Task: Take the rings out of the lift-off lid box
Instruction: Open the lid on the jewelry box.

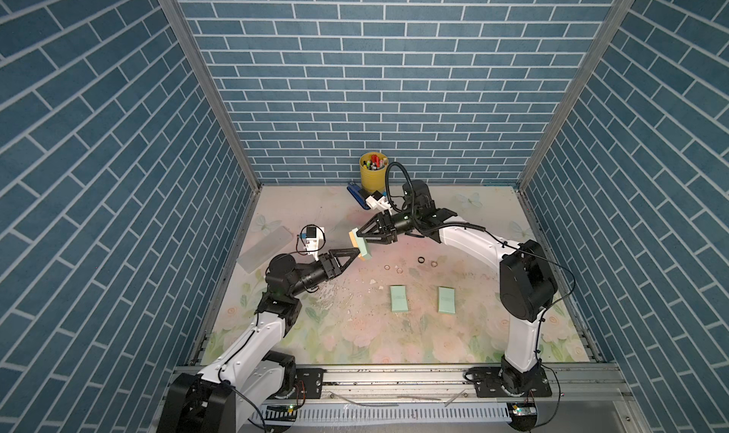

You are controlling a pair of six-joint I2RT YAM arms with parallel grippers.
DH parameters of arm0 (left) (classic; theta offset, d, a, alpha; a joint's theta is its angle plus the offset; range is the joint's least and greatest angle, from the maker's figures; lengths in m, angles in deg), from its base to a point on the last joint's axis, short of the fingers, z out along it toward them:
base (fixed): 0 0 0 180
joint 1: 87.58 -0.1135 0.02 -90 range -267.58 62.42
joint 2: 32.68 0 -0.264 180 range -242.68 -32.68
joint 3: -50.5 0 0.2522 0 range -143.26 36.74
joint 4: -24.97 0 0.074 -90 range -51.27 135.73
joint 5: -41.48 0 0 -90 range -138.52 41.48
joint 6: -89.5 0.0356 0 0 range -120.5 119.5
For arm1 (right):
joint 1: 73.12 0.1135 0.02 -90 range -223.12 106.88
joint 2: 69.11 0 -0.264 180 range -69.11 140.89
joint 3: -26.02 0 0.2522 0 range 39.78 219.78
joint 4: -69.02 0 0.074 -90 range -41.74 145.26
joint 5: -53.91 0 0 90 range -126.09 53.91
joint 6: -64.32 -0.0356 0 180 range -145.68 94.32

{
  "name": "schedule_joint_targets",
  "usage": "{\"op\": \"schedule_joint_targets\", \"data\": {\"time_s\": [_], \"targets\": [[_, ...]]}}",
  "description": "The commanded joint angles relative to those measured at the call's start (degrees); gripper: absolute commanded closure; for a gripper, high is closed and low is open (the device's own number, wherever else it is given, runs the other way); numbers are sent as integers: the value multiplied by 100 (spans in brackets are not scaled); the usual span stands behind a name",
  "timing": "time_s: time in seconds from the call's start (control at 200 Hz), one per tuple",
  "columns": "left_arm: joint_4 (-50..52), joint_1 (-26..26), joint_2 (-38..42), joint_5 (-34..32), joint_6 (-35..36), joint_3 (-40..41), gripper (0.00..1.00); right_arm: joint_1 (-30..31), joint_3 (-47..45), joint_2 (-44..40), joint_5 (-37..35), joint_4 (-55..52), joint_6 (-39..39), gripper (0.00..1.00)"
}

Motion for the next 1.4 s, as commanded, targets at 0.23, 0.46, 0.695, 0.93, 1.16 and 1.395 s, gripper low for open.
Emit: {"op": "schedule_joint_targets", "data": {"time_s": [0.23, 0.46, 0.695, 0.93, 1.16, 1.395], "targets": [[-1169, -36, -321, 98, -483, 140, 36, 41, -350, -105, 441, 1307, -842, 53], [-1344, -33, -474, 212, -589, 59, 44, 114, -417, -83, 548, 1504, -919, 52], [-1346, -31, -423, 196, -607, 103, 48, 116, -488, -74, 573, 1521, -947, 51], [-1254, -44, -314, 177, -554, 129, 49, 114, -460, -131, 656, 1468, -955, 50], [-1213, -43, -202, 126, -571, 243, 49, 11, -371, -202, 858, 1482, -947, 48], [-848, -40, 145, 57, -490, 336, 49, -138, 29, -136, 919, 180, -63, 48]]}}
